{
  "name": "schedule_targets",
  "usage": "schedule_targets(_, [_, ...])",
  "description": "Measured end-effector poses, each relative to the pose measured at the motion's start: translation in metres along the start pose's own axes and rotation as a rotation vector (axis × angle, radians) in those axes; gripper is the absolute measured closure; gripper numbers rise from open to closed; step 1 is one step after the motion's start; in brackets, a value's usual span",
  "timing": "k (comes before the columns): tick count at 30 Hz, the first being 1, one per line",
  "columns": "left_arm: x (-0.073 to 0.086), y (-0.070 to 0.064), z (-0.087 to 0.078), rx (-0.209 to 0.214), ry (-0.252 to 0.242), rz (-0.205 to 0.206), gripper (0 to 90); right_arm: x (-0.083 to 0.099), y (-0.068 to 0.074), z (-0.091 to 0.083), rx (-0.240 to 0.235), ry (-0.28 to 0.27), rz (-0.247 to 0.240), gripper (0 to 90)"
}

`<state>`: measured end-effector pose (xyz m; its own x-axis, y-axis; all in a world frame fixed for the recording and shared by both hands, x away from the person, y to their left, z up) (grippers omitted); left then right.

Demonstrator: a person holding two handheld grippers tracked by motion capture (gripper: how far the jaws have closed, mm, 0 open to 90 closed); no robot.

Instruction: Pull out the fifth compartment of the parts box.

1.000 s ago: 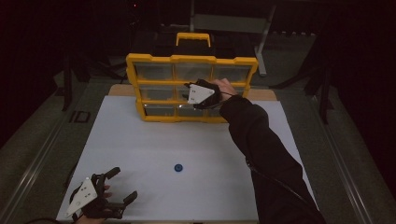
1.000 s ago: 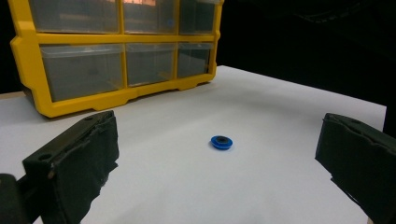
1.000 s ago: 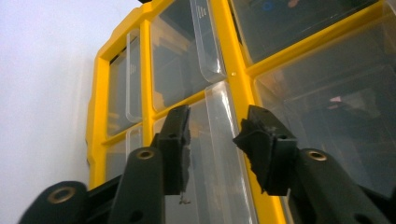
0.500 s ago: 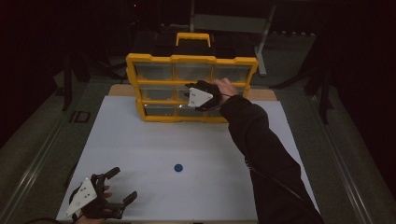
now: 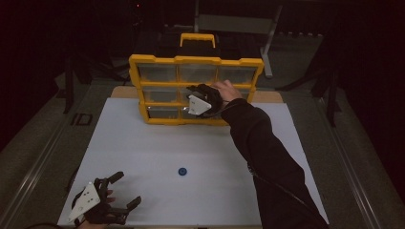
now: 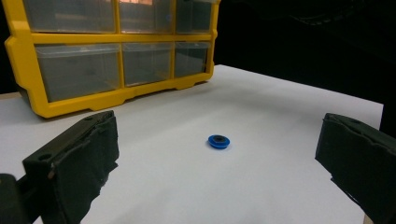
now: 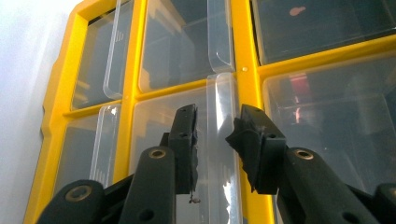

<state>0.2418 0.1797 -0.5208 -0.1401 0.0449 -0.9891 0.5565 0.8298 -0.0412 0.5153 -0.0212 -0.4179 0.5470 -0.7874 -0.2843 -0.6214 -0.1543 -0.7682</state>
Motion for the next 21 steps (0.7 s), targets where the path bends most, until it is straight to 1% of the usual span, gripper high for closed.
schedule_targets(1, [0.0, 0.0, 0.0, 0.0, 0.0, 0.001, 0.0, 0.0004, 0.0006, 0.0012, -0.004, 0.006, 0.007, 68.7])
schedule_targets(3, [0.0, -0.0002, -0.0001, 0.002, 0.0, 0.0, 0.0, 0.0009, 0.0015, 0.0031, 0.006, 0.012, 0.0, 69.6])
schedule_targets(4, [0.0001, -0.0002, -0.0001, 0.002, 0.0, 0.0, 0.0, 0.0009, 0.001, 0.003, 0.011, 0.011, 0.007, 71.5])
schedule_targets(6, [0.0001, 0.0, -0.0002, 0.002, 0.001, 0.001, 0.0, 0.0005, -0.0006, 0.0026, 0.013, -0.002, 0.04, 74.0])
schedule_targets(10, [-0.0001, -0.0001, -0.0001, 0.003, -0.001, -0.003, 0.0, 0.0004, -0.0014, 0.002, -0.005, 0.0, 0.033, 74.7])
schedule_targets(14, [0.0008, -0.0001, 0.0004, 0.002, 0.004, -0.004, 0.0, -0.0002, -0.0019, 0.001, -0.032, -0.001, 0.044, 74.8])
schedule_targets(17, [0.0004, 0.0, 0.0001, 0.002, 0.002, -0.003, 0.0, -0.0003, -0.0024, 0.0003, -0.043, -0.002, 0.05, 74.9])
schedule_targets(21, [0.0004, 0.0004, 0.0, 0.001, 0.003, -0.003, 0.0, -0.0017, -0.0013, -0.0018, -0.061, -0.001, 0.047, 75.0])
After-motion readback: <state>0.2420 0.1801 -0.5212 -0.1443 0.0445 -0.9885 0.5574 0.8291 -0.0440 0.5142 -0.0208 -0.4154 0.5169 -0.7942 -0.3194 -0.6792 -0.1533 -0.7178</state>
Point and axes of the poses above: each handheld gripper's, and its own axes: z roughly forward along the jaws, x roughly out of its underside, y roughly to its left, the point moved 9 cm from there along z, roughly forward along the jaws, and after that the axes turned 14 degrees about -x, right-handed, at the moved point
